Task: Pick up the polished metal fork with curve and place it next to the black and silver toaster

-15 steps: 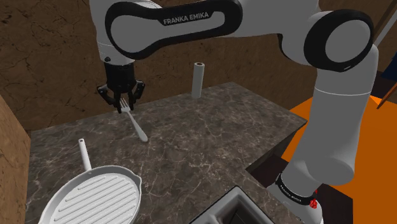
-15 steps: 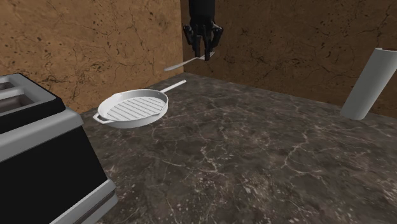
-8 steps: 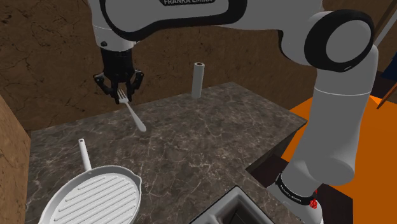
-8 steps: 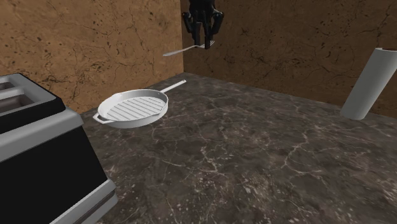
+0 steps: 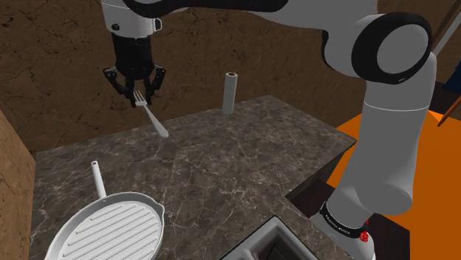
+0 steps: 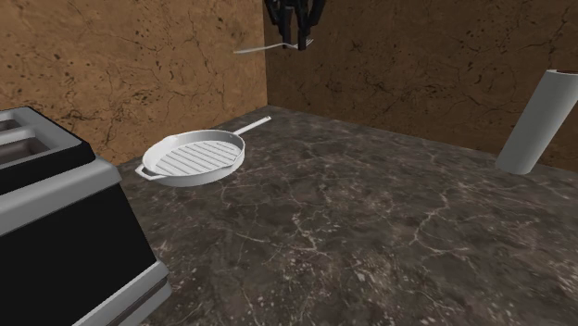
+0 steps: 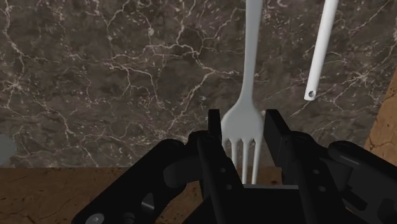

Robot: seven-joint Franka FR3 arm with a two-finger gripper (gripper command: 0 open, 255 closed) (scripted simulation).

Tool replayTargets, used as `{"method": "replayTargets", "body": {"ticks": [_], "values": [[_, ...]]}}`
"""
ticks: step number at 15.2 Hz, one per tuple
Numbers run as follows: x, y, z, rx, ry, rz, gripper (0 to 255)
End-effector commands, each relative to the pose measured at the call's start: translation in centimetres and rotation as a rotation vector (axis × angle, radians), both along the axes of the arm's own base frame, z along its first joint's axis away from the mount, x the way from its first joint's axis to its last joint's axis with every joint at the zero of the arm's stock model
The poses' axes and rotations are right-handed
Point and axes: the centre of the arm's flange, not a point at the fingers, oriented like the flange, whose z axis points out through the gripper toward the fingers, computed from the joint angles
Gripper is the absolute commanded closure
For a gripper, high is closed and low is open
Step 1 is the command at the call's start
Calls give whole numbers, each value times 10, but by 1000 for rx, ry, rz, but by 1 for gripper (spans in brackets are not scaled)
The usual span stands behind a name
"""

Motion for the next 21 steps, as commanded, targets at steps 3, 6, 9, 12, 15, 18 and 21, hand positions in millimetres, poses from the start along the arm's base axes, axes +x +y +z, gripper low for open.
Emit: {"method": "replayTargets", "body": {"ticks": [3,6,9,12,15,18,21], "values": [[1,0,21,0,0,0,255],[1,0,33,0,0,0,255],[-38,-7,34,0,0,0,255],[-77,-15,34,0,0,0,255],[-116,-22,34,0,0,0,255],[-155,-29,34,0,0,0,255],[-194,-36,34,0,0,0,255]]}}
